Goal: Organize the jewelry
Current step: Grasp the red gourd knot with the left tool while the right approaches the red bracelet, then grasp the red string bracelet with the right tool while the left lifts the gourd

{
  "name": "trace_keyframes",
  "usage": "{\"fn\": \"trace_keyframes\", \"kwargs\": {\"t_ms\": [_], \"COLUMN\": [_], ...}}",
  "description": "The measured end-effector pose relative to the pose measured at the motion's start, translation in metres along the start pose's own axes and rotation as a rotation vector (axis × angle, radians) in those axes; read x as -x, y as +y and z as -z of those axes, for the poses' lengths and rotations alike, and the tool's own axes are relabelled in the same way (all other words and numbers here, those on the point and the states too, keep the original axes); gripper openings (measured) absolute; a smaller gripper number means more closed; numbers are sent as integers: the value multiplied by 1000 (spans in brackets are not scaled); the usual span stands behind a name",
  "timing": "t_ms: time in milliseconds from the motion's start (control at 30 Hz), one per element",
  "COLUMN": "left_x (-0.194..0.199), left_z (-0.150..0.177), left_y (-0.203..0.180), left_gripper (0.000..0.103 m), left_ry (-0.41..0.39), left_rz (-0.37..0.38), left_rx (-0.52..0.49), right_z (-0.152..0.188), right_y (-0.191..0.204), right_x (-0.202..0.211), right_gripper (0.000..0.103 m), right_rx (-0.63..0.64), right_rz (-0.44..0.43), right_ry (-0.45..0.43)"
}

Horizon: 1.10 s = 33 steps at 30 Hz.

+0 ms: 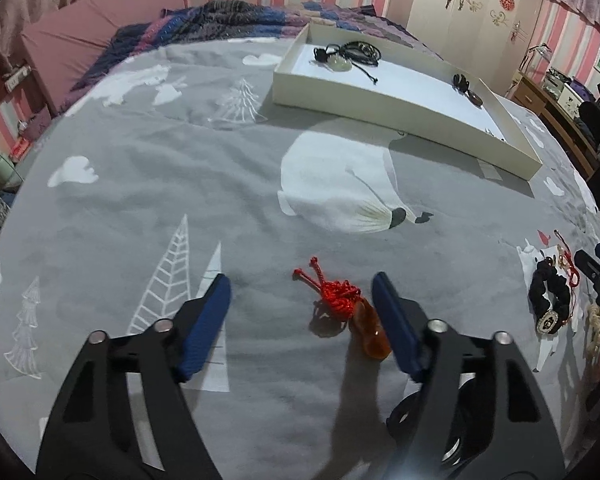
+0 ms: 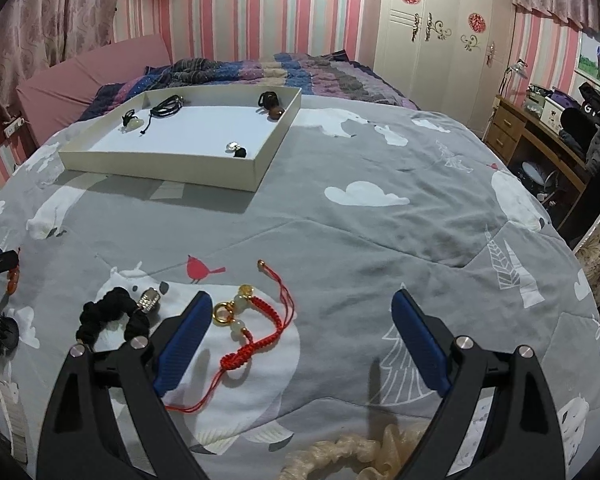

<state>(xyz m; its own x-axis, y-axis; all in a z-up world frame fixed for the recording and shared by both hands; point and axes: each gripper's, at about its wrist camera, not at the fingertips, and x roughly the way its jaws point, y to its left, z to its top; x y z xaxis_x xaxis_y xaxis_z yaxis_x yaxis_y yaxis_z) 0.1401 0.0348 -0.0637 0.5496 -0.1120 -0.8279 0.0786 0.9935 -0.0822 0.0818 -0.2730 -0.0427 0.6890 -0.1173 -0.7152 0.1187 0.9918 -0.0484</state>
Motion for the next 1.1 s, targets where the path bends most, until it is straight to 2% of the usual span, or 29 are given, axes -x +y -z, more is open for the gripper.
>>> {"fn": "trace_keyframes", "kwargs": {"t_ms": [67,167,267,333,433,700,733,800,967,1033,1100], "left_x": [1,0,-1,0,0,4,5,6,7,7,8], "left_z": [0,0,1,1,2,6,8,9,12,12,12], "left_y": [-1,-6,-8,-9,-12,-8,-8,-9,-8,-7,-7], "left_gripper": [66,55,47,33,23,21,21,21,20,10,9], "left_ry": [-7,-13,-17,-18,-19,-4,-3,-2,-1,0,1], "left_rz": [-4,4,-6,2,-9,2,0,-7,-11,-8,-1], "left_rx": [-4,-19,-31,-34,-48,-28,-29,-35,-35,-37,-36], "right_z": [1,2,3,4,4,6,6,8,9,9,9], "right_y": [0,1,5,7,7,9,11,12,12,10,12], "right_x": [-1,-4,-5,-6,-7,-7,-8,-11,-14,-15,-14], "right_gripper": [91,90,85,84,84,83,75,67,62,53,44], "right_rx": [-1,6,21,25,23,36,41,45,25,8,15], "right_rz": [-6,-20,-24,-27,-28,-33,-37,-48,-74,-101,-102], "right_ry": [8,20,28,34,37,45,54,74,95,100,94]}}
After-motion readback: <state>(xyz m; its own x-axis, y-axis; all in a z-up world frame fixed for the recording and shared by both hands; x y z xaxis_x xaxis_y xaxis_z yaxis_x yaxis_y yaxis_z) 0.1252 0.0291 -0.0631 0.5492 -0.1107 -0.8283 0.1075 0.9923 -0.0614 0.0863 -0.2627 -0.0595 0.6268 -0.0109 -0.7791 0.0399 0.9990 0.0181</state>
